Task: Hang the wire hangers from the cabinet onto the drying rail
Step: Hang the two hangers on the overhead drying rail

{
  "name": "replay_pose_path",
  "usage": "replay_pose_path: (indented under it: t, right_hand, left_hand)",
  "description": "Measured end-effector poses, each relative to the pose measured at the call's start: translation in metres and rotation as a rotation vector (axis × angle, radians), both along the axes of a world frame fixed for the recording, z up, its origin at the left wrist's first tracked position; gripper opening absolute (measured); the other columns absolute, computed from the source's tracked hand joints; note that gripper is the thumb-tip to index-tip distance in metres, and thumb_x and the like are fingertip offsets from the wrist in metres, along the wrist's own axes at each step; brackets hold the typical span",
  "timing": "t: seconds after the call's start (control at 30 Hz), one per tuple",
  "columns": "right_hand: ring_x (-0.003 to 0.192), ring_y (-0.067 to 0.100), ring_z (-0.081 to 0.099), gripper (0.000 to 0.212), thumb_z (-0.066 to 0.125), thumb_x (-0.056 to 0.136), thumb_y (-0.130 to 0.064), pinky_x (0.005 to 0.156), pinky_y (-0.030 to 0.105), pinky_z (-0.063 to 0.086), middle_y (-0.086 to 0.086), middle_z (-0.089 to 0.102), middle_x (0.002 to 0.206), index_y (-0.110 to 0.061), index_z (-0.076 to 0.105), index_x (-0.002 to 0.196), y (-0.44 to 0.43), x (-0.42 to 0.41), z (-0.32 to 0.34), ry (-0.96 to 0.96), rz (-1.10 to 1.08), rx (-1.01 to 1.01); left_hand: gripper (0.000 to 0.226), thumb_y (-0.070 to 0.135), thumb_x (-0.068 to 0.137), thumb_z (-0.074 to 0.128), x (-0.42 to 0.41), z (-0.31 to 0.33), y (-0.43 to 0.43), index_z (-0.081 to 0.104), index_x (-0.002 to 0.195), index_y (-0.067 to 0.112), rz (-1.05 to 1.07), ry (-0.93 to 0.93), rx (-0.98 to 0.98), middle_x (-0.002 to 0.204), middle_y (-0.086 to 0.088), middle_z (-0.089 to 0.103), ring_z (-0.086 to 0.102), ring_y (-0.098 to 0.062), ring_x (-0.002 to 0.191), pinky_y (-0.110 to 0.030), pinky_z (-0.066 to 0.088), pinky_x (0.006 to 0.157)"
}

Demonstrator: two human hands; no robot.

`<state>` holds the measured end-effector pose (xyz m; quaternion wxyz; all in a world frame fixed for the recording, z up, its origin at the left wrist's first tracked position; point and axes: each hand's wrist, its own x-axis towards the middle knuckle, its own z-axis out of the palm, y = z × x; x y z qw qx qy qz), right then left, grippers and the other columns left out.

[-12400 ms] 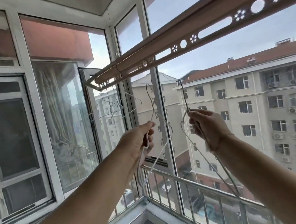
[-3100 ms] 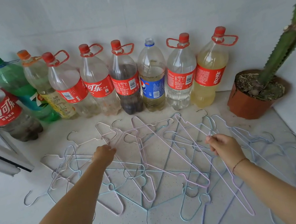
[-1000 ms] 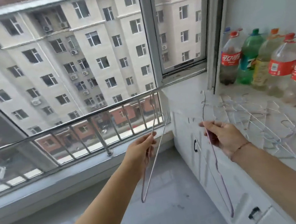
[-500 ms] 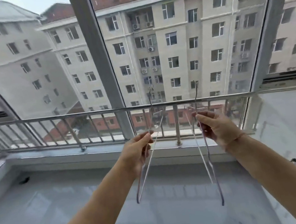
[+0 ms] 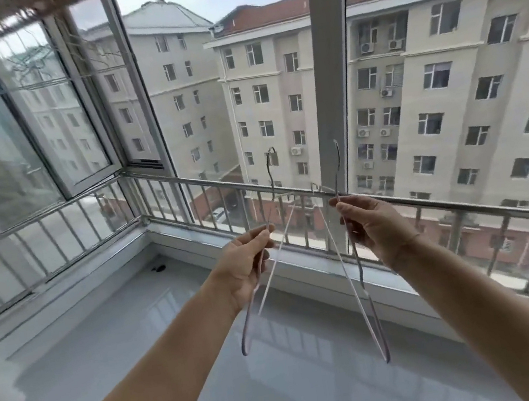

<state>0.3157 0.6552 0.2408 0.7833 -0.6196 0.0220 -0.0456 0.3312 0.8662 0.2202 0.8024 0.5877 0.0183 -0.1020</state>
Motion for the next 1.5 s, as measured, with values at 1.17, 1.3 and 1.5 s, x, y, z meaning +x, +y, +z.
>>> replay_pose_path:
  t: [1.17,1.3,1.5]
  right_hand:
    - [0.052,0.008,0.039,0.018,0.055,0.09,-0.007,0.047,0.014,0.035,0.003,0.05,0.064,-0.002,0.066,0.104,0.293,0.329,0.114,-0.247,0.257,-0.044]
    - [0.052,0.01,0.038,0.02,0.056,0.089,-0.008,0.052,0.02,0.032,0.004,0.049,0.062,-0.002,0.066,0.106,0.33,0.361,0.134,-0.288,0.184,-0.049]
    - [0.054,0.011,0.038,0.019,0.054,0.091,-0.008,0.054,0.02,0.034,0.003,0.049,0.064,-0.004,0.065,0.106,0.38,0.402,0.158,-0.33,0.114,-0.062]
  left_hand:
    - [0.016,0.008,0.089,0.057,0.257,0.125,0.252,0.069,0.099,0.002,0.357,-0.209,-0.019,0.058,0.003,0.061,0.047,-0.003,0.044,-0.013,0.041,0.041]
    - [0.017,0.007,0.091,0.055,0.288,0.146,0.294,0.067,0.1,0.0,0.315,-0.224,0.004,0.057,0.002,0.06,0.048,-0.002,0.041,-0.013,0.041,0.039]
    - [0.018,0.007,0.091,0.054,0.331,0.174,0.349,0.065,0.103,0.0,0.282,-0.269,0.05,0.068,-0.001,0.056,0.047,-0.003,0.045,-0.012,0.04,0.038]
